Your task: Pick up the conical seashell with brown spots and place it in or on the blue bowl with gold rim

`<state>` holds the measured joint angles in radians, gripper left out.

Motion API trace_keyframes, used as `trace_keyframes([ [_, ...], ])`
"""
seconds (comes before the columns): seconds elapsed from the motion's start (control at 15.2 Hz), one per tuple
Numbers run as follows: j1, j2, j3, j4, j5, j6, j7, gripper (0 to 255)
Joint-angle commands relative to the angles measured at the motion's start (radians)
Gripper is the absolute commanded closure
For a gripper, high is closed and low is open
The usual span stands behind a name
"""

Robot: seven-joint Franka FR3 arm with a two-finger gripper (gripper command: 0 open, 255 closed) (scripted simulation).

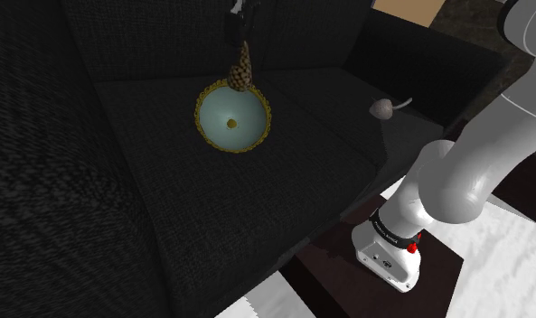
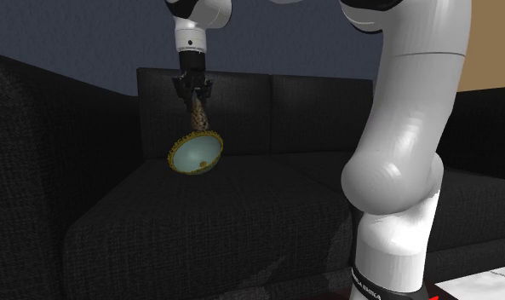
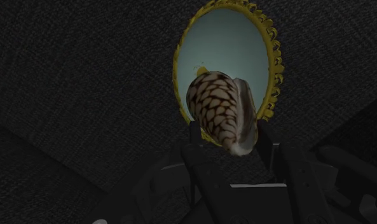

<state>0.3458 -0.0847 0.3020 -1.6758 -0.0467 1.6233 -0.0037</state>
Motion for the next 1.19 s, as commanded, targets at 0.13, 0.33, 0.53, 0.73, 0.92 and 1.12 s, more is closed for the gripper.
trace_keyframes([
  [0.13, 0.0, 0.0, 0.0, 0.0, 0.0, 0.0, 0.0, 0],
  [0.33, 0.0, 0.0, 0.0, 0.0, 0.0, 0.0, 0.0, 0],
  [0.53, 0.002, 0.018, 0.004, 0.088, -0.005, -0.072, 0.003, 0],
  [0.73, 0.006, 0.04, 0.009, 0.176, -0.012, -0.138, 0.008, 0],
  [0.92, 0.006, 0.04, 0.009, 0.176, -0.012, -0.138, 0.008, 0],
  [1.12, 0.006, 0.04, 0.009, 0.176, -0.012, -0.138, 0.008, 0],
])
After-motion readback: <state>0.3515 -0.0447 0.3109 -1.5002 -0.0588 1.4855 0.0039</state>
